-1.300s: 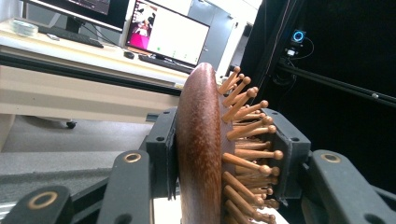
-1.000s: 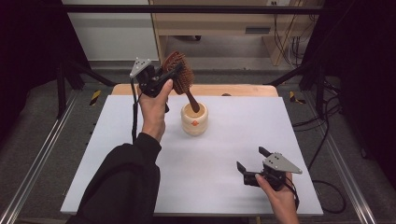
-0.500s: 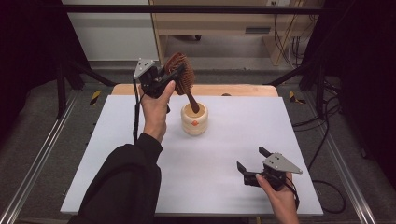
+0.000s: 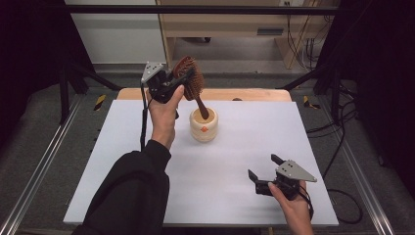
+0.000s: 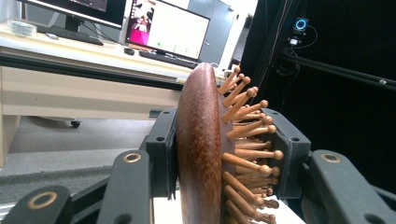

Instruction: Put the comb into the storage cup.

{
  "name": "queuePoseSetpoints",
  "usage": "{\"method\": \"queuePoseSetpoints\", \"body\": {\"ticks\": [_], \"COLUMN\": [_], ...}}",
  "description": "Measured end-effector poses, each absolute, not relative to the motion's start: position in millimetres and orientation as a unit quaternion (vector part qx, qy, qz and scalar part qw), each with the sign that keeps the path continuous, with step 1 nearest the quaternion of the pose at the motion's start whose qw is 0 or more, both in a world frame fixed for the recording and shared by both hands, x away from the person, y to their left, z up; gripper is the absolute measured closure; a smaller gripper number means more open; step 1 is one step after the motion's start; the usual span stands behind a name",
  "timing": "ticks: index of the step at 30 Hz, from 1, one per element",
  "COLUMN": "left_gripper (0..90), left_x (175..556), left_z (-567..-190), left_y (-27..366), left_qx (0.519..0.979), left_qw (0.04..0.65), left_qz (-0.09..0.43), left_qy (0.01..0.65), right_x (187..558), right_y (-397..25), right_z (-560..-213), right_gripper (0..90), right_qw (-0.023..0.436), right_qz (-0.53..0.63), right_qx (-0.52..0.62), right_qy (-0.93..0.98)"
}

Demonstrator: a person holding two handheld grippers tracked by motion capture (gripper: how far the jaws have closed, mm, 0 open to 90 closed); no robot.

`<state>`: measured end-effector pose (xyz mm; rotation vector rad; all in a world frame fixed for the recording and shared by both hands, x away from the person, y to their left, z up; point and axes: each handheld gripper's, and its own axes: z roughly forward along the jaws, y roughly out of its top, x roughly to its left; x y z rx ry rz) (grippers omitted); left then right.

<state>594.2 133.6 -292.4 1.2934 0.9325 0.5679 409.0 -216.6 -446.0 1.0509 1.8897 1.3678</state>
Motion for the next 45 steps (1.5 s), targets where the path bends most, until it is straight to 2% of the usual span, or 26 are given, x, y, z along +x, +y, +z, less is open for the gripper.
{"method": "queuePoseSetpoints", "body": {"ticks": [45], "left_gripper": [51.6], "left_x": [598], "left_z": [-311], "left_y": [133], "left_qx": [0.580], "left_qw": [0.647], "left_qz": [0.257], "left_qy": [0.423], "right_x": [409], "right_y": [-215], "right_z": [-447], "right_gripper": [4.2], "right_qw": [0.283], "right_qz": [0.514], "right_qx": [0.391], "right_qy": [0.709]}}
